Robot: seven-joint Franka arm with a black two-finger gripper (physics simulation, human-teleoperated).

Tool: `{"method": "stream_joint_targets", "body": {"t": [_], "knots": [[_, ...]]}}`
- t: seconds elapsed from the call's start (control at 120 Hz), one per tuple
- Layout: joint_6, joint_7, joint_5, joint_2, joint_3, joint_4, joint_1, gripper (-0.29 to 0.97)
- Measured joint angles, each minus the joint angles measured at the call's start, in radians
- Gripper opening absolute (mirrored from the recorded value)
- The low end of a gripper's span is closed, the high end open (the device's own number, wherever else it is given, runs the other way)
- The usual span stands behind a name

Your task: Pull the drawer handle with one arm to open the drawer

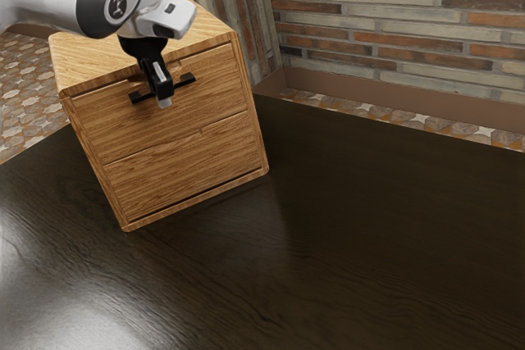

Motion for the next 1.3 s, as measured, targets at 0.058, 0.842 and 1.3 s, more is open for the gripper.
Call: {"method": "stream_joint_targets", "body": {"t": [0.058,0.842,1.3], "knots": [[0.0,0.0,-0.001,-0.002,0.0,-0.004,0.0,0.17],[-0.014,-0.022,-0.074,-0.087,-0.02,-0.102,-0.013,0.12],[-0.026,-0.038,-0.073,-0.127,-0.025,-0.146,-0.03,0.12]]}}
